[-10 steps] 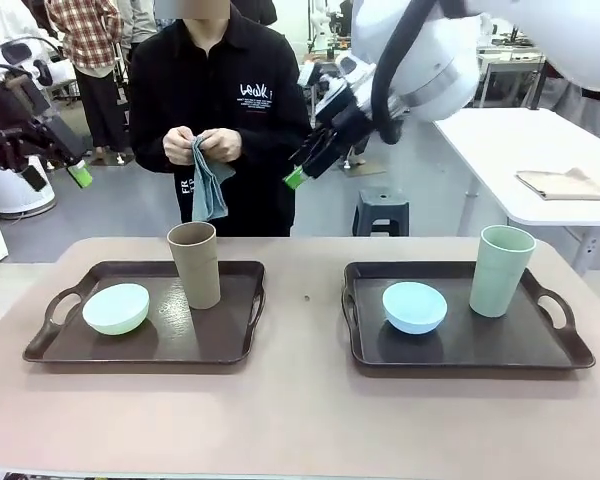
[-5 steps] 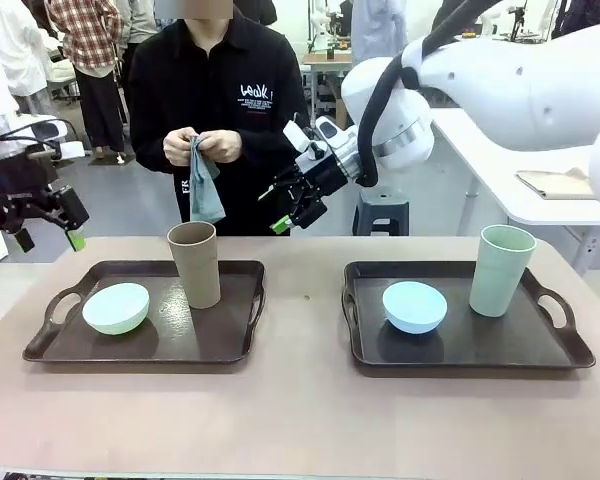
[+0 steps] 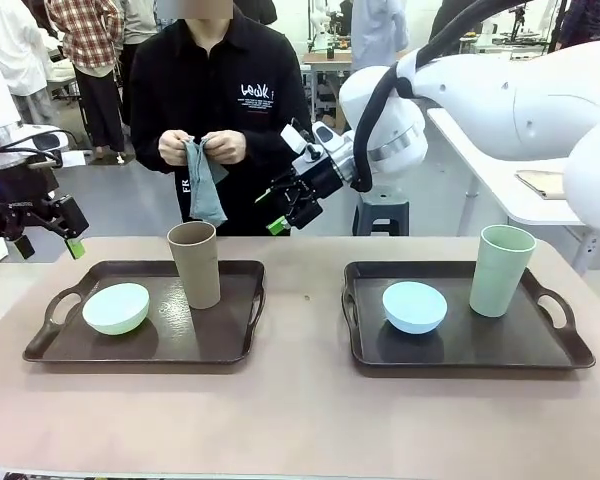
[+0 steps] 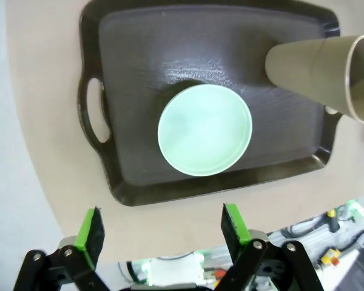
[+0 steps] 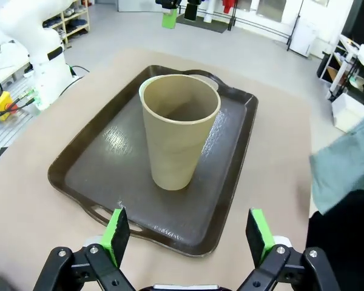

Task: Set up a tray with a mat and arrange the tableware.
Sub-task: Pick up the Picnic Bowl and Reusable plastic cup from the Handle tray in front of the human's position and hold them in the air.

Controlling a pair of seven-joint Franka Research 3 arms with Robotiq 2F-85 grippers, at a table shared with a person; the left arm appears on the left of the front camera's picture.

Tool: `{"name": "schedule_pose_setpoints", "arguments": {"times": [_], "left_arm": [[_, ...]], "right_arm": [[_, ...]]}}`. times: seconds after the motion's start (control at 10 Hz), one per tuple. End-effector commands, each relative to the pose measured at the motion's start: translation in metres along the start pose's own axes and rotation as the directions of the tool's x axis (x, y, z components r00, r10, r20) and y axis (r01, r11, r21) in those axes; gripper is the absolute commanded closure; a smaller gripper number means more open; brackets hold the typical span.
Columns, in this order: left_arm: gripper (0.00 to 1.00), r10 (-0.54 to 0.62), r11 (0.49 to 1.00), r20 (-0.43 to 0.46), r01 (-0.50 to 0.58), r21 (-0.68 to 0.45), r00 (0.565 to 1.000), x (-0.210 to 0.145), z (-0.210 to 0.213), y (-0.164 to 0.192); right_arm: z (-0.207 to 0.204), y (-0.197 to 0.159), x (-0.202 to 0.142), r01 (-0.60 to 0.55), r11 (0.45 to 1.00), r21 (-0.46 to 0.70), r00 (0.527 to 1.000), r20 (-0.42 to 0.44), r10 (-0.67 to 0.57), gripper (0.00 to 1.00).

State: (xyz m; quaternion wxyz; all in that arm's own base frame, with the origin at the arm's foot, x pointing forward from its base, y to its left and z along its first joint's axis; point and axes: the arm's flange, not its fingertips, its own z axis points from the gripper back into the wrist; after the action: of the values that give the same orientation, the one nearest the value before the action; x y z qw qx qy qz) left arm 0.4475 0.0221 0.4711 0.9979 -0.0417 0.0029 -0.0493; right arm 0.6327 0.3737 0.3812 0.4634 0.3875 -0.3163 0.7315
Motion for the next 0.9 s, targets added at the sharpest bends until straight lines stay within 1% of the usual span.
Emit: {"name": "schedule_pose_setpoints", "arguments": {"times": [0.0, 0.1, 0.2, 0.3, 0.4, 0.6, 0.8], "left_arm": [[0.00, 0.001, 0.999, -0.008, 0.000, 0.038, 1.000, 0.003, -0.013, 0.000], [0.00, -0.034, 0.997, -0.043, 0.037, 0.067, 0.998, 0.004, -0.025, -0.002], [0.00, -0.057, 0.995, -0.059, 0.062, 0.080, 0.997, 0.005, -0.036, -0.004], [0.00, -0.065, 0.994, -0.059, 0.070, 0.082, 0.996, 0.006, -0.041, -0.004], [0.00, -0.054, 0.994, -0.072, 0.061, 0.092, 0.996, 0.005, -0.047, -0.002], [0.00, -0.057, 0.993, -0.080, 0.065, 0.094, 0.995, 0.007, -0.061, 0.000], [0.00, -0.068, 0.993, -0.077, 0.075, 0.095, 0.995, 0.009, -0.071, 0.000]], "right_arm": [[-0.008, -0.004, -0.004, -0.019, 1.000, 0.002, 0.999, 0.032, 0.019, 0.00], [-0.023, -0.010, -0.008, -0.016, 0.999, 0.034, 0.999, 0.039, 0.015, 0.00], [-0.036, -0.019, -0.014, -0.009, 0.998, 0.063, 0.998, 0.056, 0.006, 0.00], [-0.050, -0.029, -0.016, -0.009, 0.996, 0.089, 0.996, 0.085, 0.001, 0.00], [-0.065, -0.036, -0.016, 0.002, 0.993, 0.116, 0.996, 0.093, -0.013, 0.00], [-0.090, -0.045, -0.018, 0.006, 0.988, 0.156, 0.996, 0.082, -0.019, 0.00], [-0.106, -0.052, -0.023, 0.053, 0.981, 0.186, 0.996, 0.067, -0.066, 0.00]]}}
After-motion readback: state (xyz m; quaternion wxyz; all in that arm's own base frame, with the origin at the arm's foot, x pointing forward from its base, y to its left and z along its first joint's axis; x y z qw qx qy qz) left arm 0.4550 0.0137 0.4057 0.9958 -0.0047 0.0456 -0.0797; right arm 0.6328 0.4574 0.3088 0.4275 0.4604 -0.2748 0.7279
